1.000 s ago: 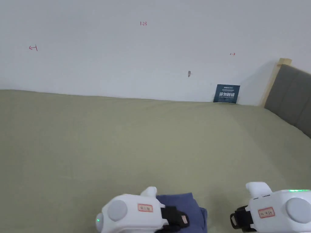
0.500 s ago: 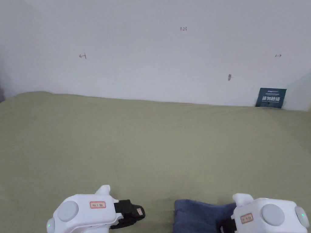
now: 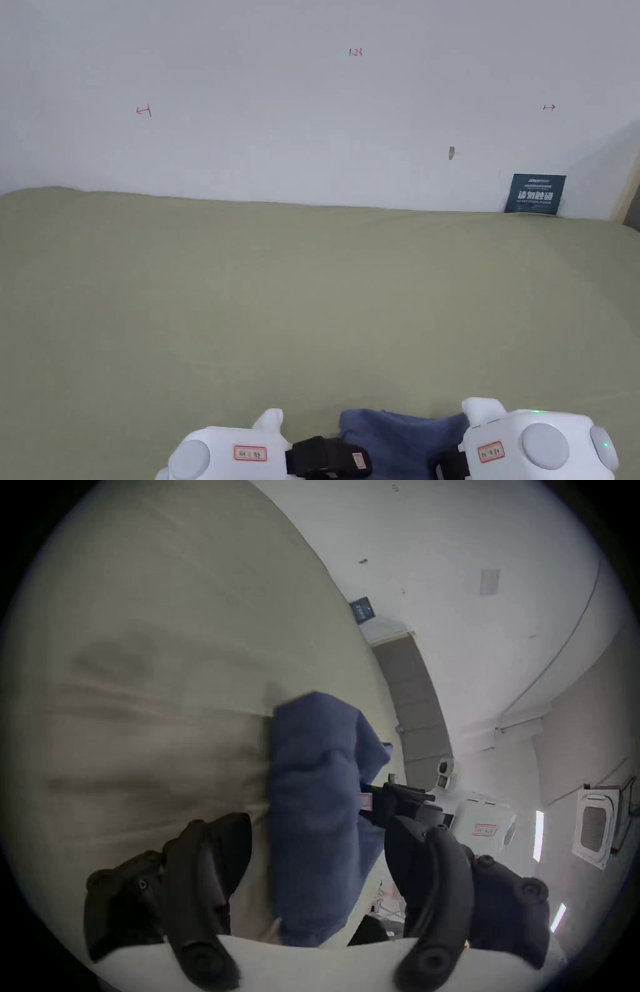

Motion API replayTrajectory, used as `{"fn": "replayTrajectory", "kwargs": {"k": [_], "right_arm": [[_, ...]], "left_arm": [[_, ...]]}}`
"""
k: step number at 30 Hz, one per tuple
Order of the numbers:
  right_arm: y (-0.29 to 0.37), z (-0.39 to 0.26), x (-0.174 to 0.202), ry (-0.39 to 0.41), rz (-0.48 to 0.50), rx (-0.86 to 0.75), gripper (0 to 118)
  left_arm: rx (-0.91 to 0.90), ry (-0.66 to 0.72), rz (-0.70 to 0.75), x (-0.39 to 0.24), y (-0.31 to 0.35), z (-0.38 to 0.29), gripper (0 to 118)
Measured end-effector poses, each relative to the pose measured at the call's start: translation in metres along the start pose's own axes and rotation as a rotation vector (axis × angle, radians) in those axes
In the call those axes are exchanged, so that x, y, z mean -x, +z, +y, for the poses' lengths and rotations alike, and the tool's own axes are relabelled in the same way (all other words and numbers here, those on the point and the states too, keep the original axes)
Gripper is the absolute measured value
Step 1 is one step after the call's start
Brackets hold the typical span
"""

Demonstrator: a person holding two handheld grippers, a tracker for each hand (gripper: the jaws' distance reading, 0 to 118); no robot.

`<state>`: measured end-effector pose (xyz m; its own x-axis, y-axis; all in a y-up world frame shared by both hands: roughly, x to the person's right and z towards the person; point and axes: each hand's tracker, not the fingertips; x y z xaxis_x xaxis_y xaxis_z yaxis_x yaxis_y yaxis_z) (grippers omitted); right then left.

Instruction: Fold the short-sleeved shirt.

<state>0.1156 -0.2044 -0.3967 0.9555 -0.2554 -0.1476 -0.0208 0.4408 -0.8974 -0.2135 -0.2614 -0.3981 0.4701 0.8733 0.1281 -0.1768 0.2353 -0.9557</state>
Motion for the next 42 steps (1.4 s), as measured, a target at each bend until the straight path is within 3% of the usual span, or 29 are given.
{"fn": "replayTrajectory", "kwargs": {"k": [4,5,6,7,8,9,11,17,25,31,35,38,42], "right_arm": [[0.0,-0.001,-0.003,-0.008,0.01,-0.007,0],[0.001,-0.001,-0.004,-0.01,0.015,-0.01,0],[0.001,-0.002,-0.005,-0.013,0.018,-0.012,0],[0.001,-0.003,-0.006,-0.021,0.022,-0.016,0],[0.001,-0.003,-0.007,-0.026,0.025,-0.017,0],[0.001,-0.003,-0.007,-0.027,0.028,-0.017,0],[0.001,-0.004,-0.006,-0.024,0.03,-0.023,0],[0.003,-0.005,0.002,-0.019,0.004,-0.033,0],[0.011,0.002,0.045,0.013,-0.044,-0.067,0],[0.027,0.01,0.118,0.109,-0.107,-0.299,0],[0.031,0.004,0.18,0.18,-0.22,-0.632,0],[0.027,0.002,0.226,0.189,-0.216,-0.778,0],[0.013,0.005,0.294,0.226,-0.187,-0.857,0]], "left_arm": [[0.012,0.102,-0.099,0.007,-0.026,0.001,84],[0.003,0.094,-0.083,0.007,-0.027,0.003,71],[-0.004,0.105,-0.07,0.007,-0.028,0.003,46],[-0.003,0.116,0.012,0.009,-0.029,0.004,35],[0.005,0.129,0.05,0.013,-0.03,0.004,35],[-0.009,0.146,-0.073,0.018,-0.027,0.002,35],[0.001,0.084,-0.022,0.013,-0.025,0.001,35],[0.027,0.092,-0.024,0.011,-0.023,0.01,35],[0.052,0.037,0.018,0.007,0.001,0.027,35],[0.036,-0.014,0.104,0.02,0.062,0.057,35],[-0.006,-0.027,0.166,0.04,0.128,0.079,35],[-0.036,-0.026,0.232,0.059,0.182,0.094,35],[-0.068,-0.033,0.304,0.078,0.252,0.11,35]]}}
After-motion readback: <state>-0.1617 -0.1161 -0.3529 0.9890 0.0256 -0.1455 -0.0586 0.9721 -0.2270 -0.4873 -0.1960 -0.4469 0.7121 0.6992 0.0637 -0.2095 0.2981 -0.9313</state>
